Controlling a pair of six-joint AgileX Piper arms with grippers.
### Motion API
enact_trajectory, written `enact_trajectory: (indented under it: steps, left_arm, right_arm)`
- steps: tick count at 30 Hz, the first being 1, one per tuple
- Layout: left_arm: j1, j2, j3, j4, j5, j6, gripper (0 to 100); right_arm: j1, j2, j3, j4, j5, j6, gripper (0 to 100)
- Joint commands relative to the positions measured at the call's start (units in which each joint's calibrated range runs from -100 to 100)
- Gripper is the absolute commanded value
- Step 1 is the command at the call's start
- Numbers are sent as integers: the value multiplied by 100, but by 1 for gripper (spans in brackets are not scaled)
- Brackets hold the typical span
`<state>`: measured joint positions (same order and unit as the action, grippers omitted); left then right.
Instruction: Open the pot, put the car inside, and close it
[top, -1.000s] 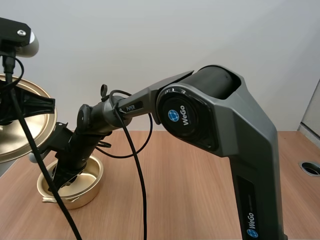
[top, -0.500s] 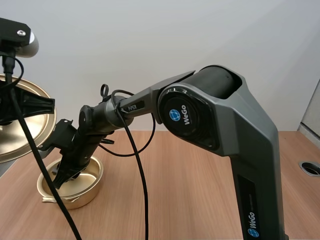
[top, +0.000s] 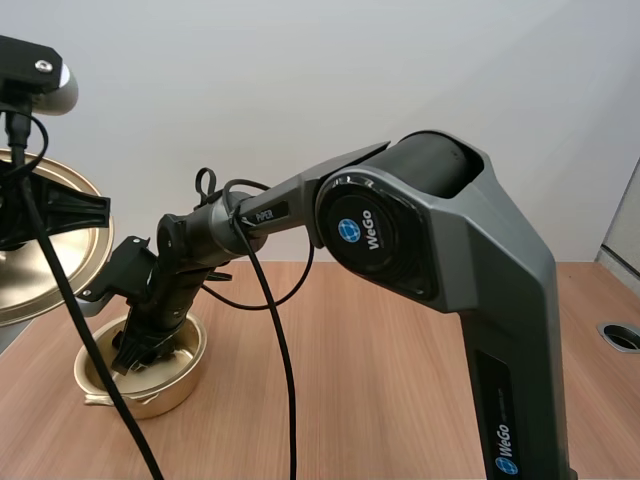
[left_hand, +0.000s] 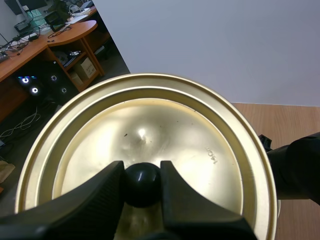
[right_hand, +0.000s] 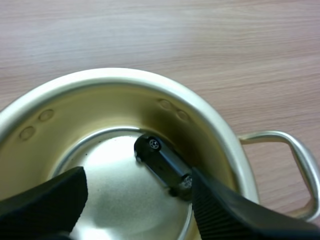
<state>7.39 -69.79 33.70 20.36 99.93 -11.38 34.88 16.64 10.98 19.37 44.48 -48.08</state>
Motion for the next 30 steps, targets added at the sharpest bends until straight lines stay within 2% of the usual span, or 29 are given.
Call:
enact_trajectory:
  steps: [1, 6, 11, 14, 15, 16, 17, 18, 20, 26, 30]
  left_arm:
    - [-2, 1, -1, -5, 0, -3, 0]
    - [-2, 1, -1, 6, -10, -3, 0]
    - [-2, 1, -1, 118, -93, -3, 0]
    - [-2, 1, -1, 166, -163, -3, 0]
    - [-2, 1, -1, 166, -205, -3, 0]
    - [-2, 1, -1, 166, -266, -3, 0]
    - [-2, 1, -1, 166, -381, -3, 0]
    - [-2, 1, 10, 166, -501, -3, 0]
    - [-2, 13, 24, 166, -729, -3, 0]
    - [-2, 419, 24, 12, -923, -3, 0]
    - [-2, 878, 161, -333, -1088, -14, 0]
  right_arm:
    - [0, 6, 2, -7, -29, -1, 100]
    - [0, -80, 2, -478, -166, 10, 100]
    - [-70, -279, -69, -1474, -216, 411, 100]
    - [-211, -531, -69, -1776, -216, 627, 100]
    - [-277, -600, -69, -1776, -216, 708, 89]
    - [-355, -697, -69, -1776, -232, 868, 54]
    - [-442, -801, -69, -1764, -232, 1099, 11]
    - [-516, -884, -69, -1749, -248, 1414, 0]
    - [-715, -1108, -69, -1749, -229, 1758, 0]
    - [-1303, -1768, -69, -1699, 614, 1834, 0]
    - [-1695, -2244, -69, -1297, 1426, 1835, 0]
